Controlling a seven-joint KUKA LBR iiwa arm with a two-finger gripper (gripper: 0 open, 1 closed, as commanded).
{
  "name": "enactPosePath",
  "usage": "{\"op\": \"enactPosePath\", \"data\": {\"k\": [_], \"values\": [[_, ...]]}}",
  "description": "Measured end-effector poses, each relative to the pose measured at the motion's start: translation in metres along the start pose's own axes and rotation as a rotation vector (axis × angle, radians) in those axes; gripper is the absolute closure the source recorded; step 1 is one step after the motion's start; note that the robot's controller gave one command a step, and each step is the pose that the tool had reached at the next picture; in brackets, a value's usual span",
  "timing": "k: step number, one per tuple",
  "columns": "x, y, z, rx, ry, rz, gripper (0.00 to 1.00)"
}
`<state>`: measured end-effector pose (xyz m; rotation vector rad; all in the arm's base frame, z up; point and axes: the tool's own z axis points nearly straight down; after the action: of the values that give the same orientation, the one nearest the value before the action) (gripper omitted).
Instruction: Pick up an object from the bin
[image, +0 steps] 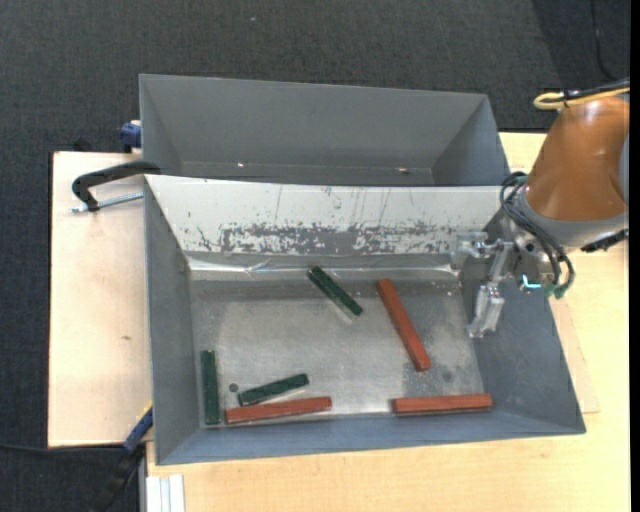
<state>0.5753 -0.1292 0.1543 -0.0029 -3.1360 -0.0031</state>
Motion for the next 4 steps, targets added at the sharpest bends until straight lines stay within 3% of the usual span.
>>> {"op": "enactPosePath", "data": {"k": [1,2,3,4], "values": [[-0.007,0.011,0.017,0.006,-0.017,-0.035,0.00],[-0.012,0.048,0.083,0.002,-0.008,-0.128,1.00],[-0.012,0.048,0.083,0.002,-0.008,-0.128,0.00],[-0.013,0.067,0.073,0.005,-0.006,-0.228,0.00]]}}
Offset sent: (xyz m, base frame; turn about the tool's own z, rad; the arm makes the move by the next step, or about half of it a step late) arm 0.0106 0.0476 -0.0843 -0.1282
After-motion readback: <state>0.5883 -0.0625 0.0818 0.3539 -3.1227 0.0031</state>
